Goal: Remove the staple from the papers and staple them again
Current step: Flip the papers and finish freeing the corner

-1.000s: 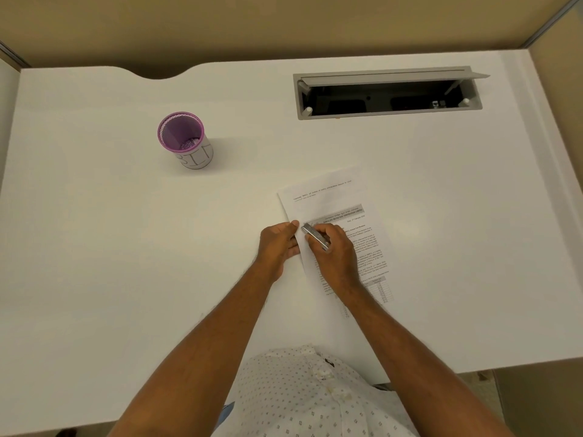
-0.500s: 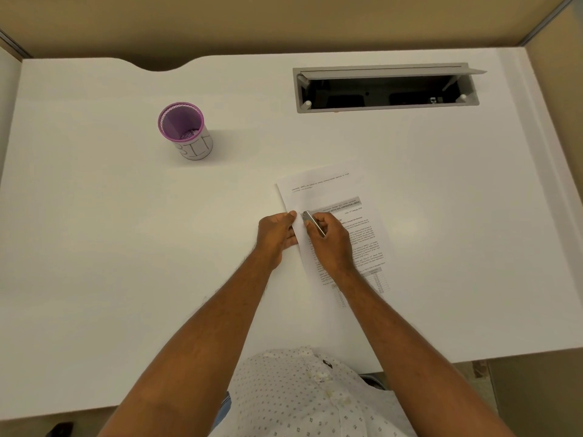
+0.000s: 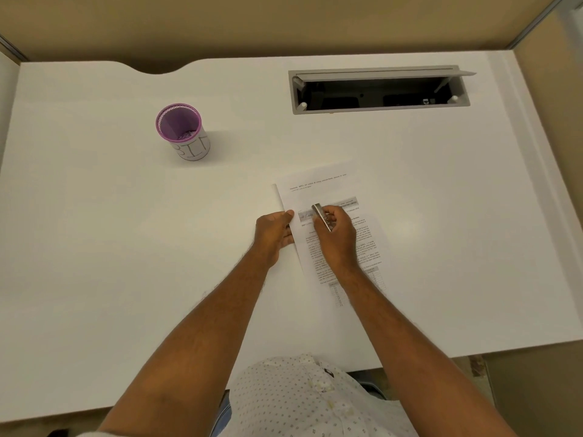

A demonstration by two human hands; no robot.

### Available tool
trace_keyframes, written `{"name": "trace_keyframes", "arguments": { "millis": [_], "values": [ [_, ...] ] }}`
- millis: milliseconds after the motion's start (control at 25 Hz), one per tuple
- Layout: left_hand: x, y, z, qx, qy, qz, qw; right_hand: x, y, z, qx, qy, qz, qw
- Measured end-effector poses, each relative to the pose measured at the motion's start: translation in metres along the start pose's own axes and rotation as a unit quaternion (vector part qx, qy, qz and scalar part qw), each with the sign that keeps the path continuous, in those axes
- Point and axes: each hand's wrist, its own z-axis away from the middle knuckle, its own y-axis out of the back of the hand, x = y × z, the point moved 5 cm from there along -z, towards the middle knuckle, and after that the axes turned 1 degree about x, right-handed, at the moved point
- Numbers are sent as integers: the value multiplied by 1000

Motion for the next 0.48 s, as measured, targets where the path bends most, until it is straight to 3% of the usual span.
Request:
{"name": "trace_keyframes", "arguments": {
  "millis": [120, 240, 320, 480],
  "values": [
    [1, -1, -3, 4, -6, -32, 999, 12, 28, -1, 52, 27, 89, 994],
    [12, -3, -7, 27, -57, -130, 989, 29, 46, -2, 75, 28, 222, 972],
    [23, -5, -12, 46, -107, -239, 964, 35, 50, -1, 71, 23, 251, 965],
    [41, -9, -18, 74, -183, -433, 879, 31, 49, 2, 71, 30, 291, 954]
  ]
}}
